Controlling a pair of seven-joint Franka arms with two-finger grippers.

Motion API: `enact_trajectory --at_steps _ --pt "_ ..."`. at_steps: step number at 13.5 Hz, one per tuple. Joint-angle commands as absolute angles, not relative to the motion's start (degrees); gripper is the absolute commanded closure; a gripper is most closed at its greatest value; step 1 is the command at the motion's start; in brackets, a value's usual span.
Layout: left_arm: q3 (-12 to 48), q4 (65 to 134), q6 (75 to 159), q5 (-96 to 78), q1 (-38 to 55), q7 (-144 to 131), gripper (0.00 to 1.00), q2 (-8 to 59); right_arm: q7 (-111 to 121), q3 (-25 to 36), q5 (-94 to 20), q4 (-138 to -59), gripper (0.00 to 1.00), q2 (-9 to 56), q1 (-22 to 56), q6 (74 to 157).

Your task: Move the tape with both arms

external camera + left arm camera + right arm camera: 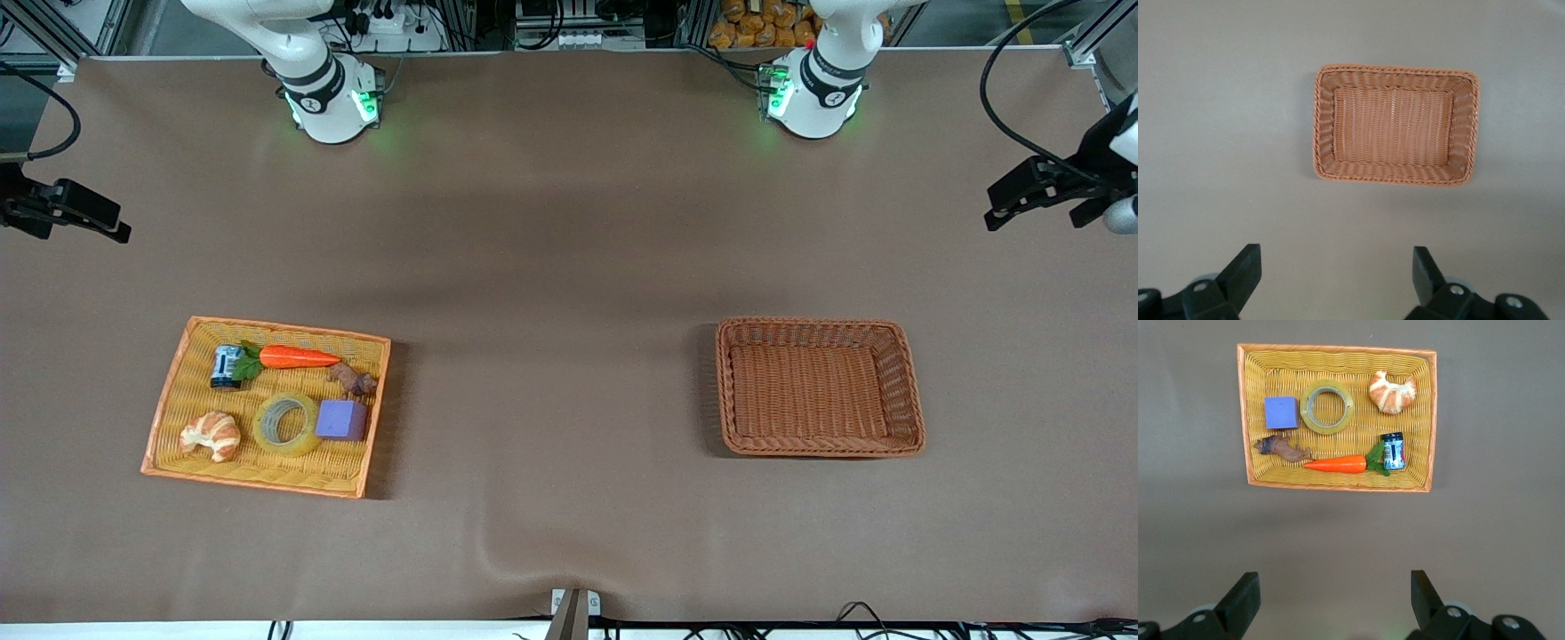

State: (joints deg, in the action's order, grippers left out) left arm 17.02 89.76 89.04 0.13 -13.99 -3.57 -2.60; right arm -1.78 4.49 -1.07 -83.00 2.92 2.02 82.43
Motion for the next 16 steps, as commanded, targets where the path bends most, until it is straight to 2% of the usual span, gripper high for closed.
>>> enact_trajectory --at_steps 1,16 --pt "17.9 88.9 87.5 -1.3 -14.3 -2.3 0.00 -2.6 -2.5 4.4 -0.2 -82.3 0.00 2.8 1.8 82.0" --pt "17.6 88.4 86.8 -1.2 -14.9 -2.7 0.00 -2.5 -2.5 4.4 -0.3 -84.3 0.00 3.6 1.6 82.0"
